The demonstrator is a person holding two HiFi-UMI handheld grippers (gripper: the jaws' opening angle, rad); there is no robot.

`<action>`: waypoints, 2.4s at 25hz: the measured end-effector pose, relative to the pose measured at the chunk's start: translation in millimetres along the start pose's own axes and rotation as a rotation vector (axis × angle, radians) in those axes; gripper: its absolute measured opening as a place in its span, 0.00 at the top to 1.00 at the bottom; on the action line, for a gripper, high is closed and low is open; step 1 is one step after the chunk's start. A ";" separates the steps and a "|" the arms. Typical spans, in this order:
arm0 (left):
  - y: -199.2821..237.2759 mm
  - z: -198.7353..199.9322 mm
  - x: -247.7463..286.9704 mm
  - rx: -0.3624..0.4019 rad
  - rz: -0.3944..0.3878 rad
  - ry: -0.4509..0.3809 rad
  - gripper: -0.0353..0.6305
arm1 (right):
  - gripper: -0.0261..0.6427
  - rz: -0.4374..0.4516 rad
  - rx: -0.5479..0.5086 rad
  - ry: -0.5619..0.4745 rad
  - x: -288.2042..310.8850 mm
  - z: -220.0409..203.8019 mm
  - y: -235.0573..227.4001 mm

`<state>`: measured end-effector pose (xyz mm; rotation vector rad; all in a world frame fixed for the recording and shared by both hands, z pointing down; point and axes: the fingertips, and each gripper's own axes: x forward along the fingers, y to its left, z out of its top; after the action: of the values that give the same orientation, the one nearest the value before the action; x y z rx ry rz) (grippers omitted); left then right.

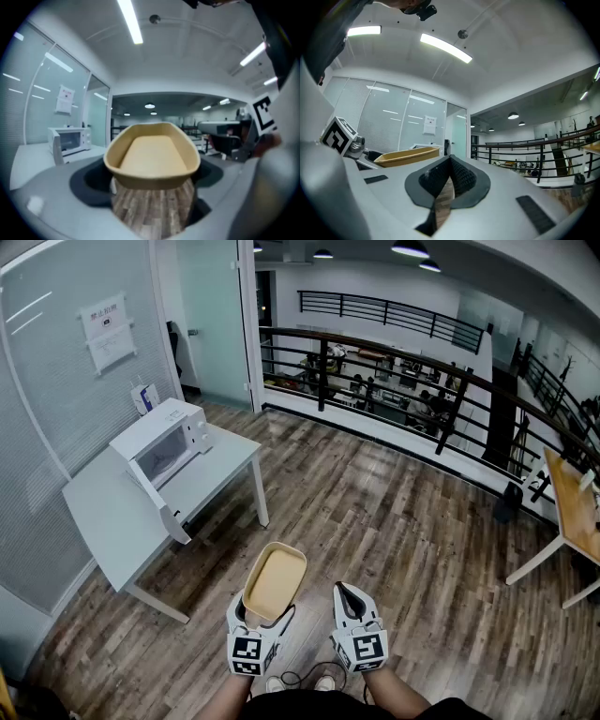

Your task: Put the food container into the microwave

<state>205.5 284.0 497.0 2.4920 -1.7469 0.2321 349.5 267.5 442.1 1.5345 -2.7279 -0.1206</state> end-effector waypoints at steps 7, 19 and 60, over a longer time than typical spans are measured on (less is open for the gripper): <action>10.8 -1.5 -8.8 -0.005 -0.009 -0.002 0.20 | 0.95 0.005 -0.023 -0.004 1.5 7.1 19.7; 25.5 -0.8 -13.0 -0.003 -0.060 -0.006 0.20 | 0.95 -0.059 0.032 -0.031 11.6 11.9 33.8; 59.0 20.5 128.5 -0.014 -0.039 -0.041 0.20 | 0.95 -0.076 0.095 -0.038 116.1 -8.2 -78.4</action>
<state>194.6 141.6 498.5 2.5358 -1.7065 0.1659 356.4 127.4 441.2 1.6782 -2.7420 -0.0216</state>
